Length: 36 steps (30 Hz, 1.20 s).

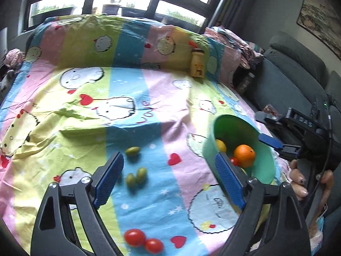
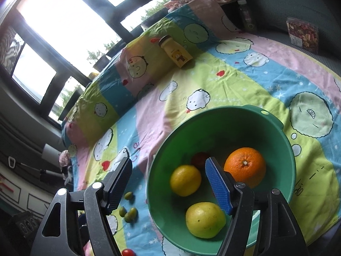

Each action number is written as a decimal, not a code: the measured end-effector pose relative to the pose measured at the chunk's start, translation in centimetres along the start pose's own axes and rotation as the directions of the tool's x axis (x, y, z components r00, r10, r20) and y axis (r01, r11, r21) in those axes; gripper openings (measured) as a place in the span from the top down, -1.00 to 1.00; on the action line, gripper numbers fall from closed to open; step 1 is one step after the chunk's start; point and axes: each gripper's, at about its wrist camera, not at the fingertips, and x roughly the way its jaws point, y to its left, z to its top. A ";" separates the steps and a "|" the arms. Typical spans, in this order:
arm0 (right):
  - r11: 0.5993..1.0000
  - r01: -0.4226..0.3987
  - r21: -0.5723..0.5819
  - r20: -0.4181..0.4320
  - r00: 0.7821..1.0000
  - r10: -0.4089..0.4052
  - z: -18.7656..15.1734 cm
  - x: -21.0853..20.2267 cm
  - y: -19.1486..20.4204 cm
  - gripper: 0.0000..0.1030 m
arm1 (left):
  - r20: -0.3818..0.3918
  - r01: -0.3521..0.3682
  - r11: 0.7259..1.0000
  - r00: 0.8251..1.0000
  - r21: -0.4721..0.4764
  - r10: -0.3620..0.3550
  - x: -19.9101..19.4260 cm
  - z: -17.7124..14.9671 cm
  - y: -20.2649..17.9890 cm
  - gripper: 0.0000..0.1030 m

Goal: Organize fruits
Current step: 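Withdraw the open right tool from the basin, then move the right tool to the small green olives on the sheet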

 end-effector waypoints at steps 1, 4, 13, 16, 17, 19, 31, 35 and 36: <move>1.000 -0.011 -0.005 -0.003 1.000 0.011 -0.1 0.1 0.3 -0.39 | 0.012 -0.033 0.999 0.999 -0.024 0.033 0.0 -0.1 1.3 -0.70; 0.999 -0.029 -0.036 -0.012 1.000 0.029 -0.6 0.5 1.8 -0.39 | 0.014 -0.090 0.989 0.996 -0.122 0.092 0.8 -0.6 4.9 -0.70; 0.977 -0.121 -0.176 -0.196 0.977 0.085 -3.3 6.2 7.5 -0.39 | -0.092 -0.104 0.968 0.992 -0.229 0.085 3.2 -1.5 8.3 -0.68; 0.968 -0.123 -0.216 -0.246 0.967 0.068 -4.5 8.4 9.1 -0.39 | -0.126 -0.105 0.967 0.989 -0.230 0.078 4.3 -1.7 8.3 -0.64; 0.967 -0.113 -0.229 -0.254 0.966 0.053 -4.9 9.1 9.5 -0.39 | -0.139 -0.117 0.967 0.986 -0.226 0.087 4.6 -1.8 8.4 -0.59; 0.960 -0.098 -0.260 -0.271 0.962 0.025 -5.4 10.6 10.2 -0.26 | -0.164 -0.153 0.967 0.979 -0.204 0.120 5.3 -2.0 8.5 -0.45; 0.948 -0.082 -0.306 -0.398 0.916 -0.050 -7.3 17.5 11.7 0.32 | -0.199 -0.113 0.970 0.978 -0.214 0.070 7.0 -2.3 8.4 0.06; 0.945 -0.069 -0.321 -0.407 0.911 -0.072 -7.7 18.2 11.8 0.46 | -0.222 -0.101 0.971 0.974 -0.219 0.051 7.8 -2.3 8.2 0.14; 0.943 -0.060 -0.327 -0.406 0.910 -0.083 -7.8 18.5 12.0 0.46 | -0.230 -0.101 0.971 0.972 -0.218 0.050 8.1 -2.3 8.2 0.17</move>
